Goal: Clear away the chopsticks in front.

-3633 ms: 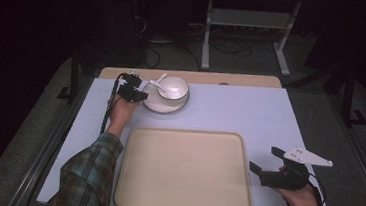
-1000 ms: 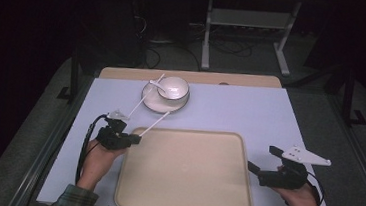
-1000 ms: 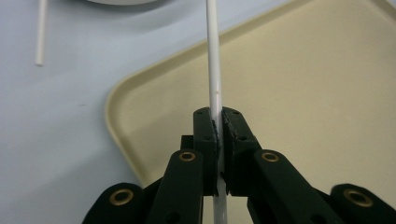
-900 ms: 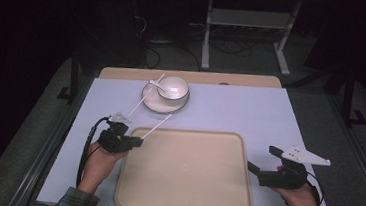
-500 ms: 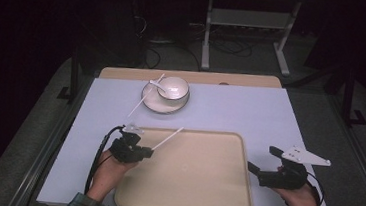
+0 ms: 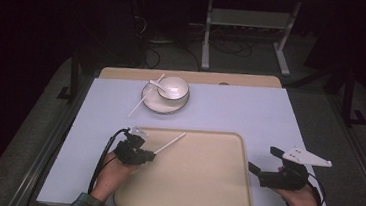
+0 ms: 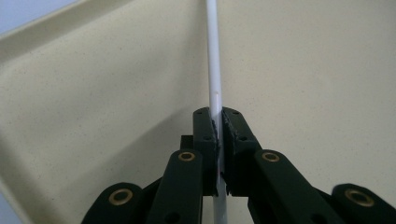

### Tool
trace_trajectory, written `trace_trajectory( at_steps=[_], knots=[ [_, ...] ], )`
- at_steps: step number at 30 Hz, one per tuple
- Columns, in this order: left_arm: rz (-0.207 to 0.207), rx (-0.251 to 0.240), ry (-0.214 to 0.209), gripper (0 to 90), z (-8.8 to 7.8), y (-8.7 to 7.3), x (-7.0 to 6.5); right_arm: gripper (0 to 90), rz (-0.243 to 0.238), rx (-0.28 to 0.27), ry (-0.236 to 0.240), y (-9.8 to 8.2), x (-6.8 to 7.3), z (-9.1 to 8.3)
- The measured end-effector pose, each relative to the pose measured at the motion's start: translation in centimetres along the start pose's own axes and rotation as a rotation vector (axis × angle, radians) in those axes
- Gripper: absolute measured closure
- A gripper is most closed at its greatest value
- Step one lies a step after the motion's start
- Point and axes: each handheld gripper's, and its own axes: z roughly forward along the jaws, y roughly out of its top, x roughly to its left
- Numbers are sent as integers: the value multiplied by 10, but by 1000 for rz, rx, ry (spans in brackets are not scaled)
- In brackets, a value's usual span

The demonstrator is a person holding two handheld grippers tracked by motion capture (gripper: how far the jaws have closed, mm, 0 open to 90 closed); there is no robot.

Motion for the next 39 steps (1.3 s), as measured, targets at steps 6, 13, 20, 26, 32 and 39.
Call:
trace_trajectory(
  at_steps=[6,13,20,26,32,39],
  knots=[
    [2,17,-3,842,4,-1,0,23,0,0,0,0,0,0],
    [-2,37,-11,838,7,-2,0,23,-1,1,1,0,0,0],
    [-3,37,-18,828,7,-2,1,23,-1,1,1,0,0,0],
    [26,9,-28,795,2,5,-4,23,2,0,-1,0,-1,0],
    [72,-41,-63,895,6,27,-4,23,1,1,-1,0,0,1],
    [130,-35,-82,898,27,49,-6,23,4,4,-3,0,0,2]
  ],
)
